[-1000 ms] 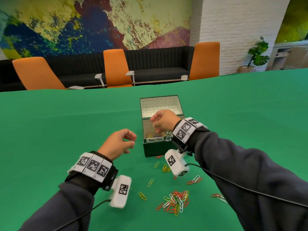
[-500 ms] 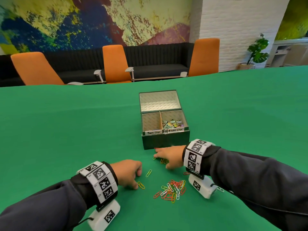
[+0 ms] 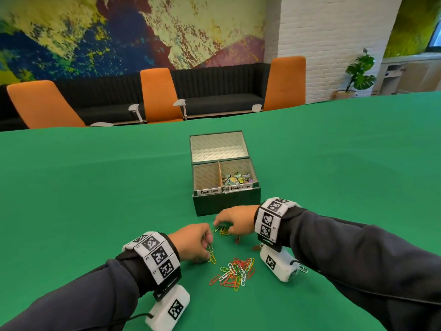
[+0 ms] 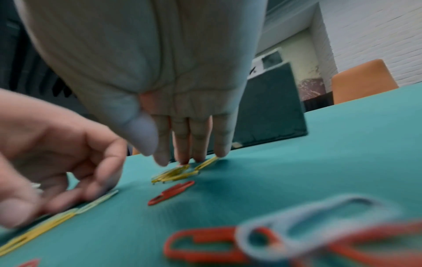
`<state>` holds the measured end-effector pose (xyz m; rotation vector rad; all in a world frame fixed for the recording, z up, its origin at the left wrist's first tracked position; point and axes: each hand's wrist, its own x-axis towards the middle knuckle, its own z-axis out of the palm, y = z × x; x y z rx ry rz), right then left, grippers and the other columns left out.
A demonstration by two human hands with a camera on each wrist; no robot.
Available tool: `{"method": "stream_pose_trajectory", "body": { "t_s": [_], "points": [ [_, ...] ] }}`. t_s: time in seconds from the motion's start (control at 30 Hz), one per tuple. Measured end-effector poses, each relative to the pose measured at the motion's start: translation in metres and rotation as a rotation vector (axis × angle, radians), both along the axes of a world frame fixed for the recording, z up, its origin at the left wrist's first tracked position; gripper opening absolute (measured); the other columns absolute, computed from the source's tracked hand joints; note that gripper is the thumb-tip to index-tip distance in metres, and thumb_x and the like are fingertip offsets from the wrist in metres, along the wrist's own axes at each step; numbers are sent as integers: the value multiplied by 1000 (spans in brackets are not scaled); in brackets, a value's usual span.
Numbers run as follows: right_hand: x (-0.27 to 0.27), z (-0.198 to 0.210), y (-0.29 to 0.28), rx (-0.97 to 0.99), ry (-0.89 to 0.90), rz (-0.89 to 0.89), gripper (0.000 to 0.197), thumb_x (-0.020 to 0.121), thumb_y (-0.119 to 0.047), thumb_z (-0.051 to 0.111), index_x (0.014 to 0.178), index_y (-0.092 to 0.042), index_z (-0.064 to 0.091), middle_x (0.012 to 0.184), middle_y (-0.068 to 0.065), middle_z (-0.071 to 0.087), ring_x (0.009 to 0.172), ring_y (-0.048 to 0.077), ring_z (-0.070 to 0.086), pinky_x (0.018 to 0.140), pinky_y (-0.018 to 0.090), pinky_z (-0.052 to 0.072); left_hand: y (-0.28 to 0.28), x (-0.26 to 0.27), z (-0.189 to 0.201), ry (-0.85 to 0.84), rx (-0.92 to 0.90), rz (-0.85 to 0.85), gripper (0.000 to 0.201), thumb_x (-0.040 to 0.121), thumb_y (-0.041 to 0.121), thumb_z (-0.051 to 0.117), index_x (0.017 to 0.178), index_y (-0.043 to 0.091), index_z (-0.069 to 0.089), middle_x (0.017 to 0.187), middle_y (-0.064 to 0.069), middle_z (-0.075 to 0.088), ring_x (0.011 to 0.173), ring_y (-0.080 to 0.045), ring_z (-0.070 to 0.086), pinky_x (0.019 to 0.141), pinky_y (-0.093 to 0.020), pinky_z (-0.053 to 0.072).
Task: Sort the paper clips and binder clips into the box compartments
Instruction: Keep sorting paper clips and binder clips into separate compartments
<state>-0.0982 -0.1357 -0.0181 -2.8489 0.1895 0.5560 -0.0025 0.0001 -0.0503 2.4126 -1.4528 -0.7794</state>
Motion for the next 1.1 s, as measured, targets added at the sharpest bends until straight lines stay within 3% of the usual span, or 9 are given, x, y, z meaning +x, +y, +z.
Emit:
{"method": "stream_pose_trajectory", "body": {
  "t_s": [0.2, 0.3, 0.37, 0.43, 0.5, 0.6, 0.8, 0.9, 1.1],
  "points": [
    [-64, -2, -25, 307, 32, -18, 46, 90, -1, 47, 132, -20, 51, 134, -3, 55, 98, -2, 51, 86, 9, 36, -4, 0, 7, 32, 11, 46, 48, 77, 19, 73, 115, 19, 43, 93, 3, 44, 60, -5, 45, 49, -14, 43],
    [-90, -4, -38, 535, -16, -115, 43, 90, 10, 44, 131, -4, 49, 124, 0, 56, 88, -19, 55, 85, 4, 41, -22, -9, 13, -72, 36, -46, 57, 75, 28, 73, 124, 19, 45, 112, -2, 49, 84, -10, 52, 74, -20, 46],
    [-101, -3, -47, 537, -107, -242, 40, 89, 8, 48, 124, -9, 52, 113, -3, 58, 88, -4, 61, 80, 11, 49, -34, -17, 17, -114, 66, -97, 53, 75, 32, 73, 121, 19, 49, 115, -2, 52, 98, -15, 52, 86, -25, 42],
    [-116, 1, -52, 388, -116, -350, 36, 86, -3, 57, 116, -22, 51, 98, -7, 55, 75, 19, 62, 59, 19, 51, -44, -27, 20, -101, 98, -145, 49, 76, 31, 73, 117, 16, 52, 106, -1, 51, 94, -16, 50, 80, -25, 40],
    [-128, 3, -51, 211, 66, -440, 44, 81, -16, 67, 119, -23, 45, 102, 3, 57, 55, 20, 58, 48, 22, 47, -48, -39, 22, -76, 132, -207, 47, 76, 28, 73, 116, 14, 53, 101, 1, 49, 88, -14, 48, 71, -25, 39],
    [-139, -1, -38, 163, 225, -503, 65, 73, -23, 76, 124, -25, 36, 115, 14, 54, 52, 20, 58, 48, 28, 49, -44, -58, 21, -61, 157, -314, 45, 76, 28, 73, 114, 15, 54, 105, -2, 53, 86, -16, 50, 69, -23, 40],
    [-118, -6, -4, 86, 67, -441, 70, 72, -18, 75, 129, -22, 35, 104, 1, 40, 47, 13, 52, 50, 27, 47, -12, -59, 25, -286, 116, -256, 64, 71, 43, 74, 121, 19, 43, 121, -3, 49, 107, -21, 52, 87, -30, 42],
    [-96, -6, 14, 105, 42, -415, 68, 71, -24, 78, 127, -16, 41, 101, 1, 40, 50, 12, 48, 53, 27, 46, 3, -54, 23, -312, 182, -209, 73, 65, 50, 75, 121, 19, 39, 120, -3, 48, 105, -21, 52, 85, -30, 40],
    [-68, -5, 44, 38, 19, -267, 48, 73, -23, 74, 114, -16, 49, 82, -4, 38, 80, 19, 46, 65, 28, 40, 9, -55, 15, -265, 159, -179, 73, 65, 40, 79, 122, 17, 39, 120, -7, 49, 104, -24, 53, 84, -31, 42]
  ]
}}
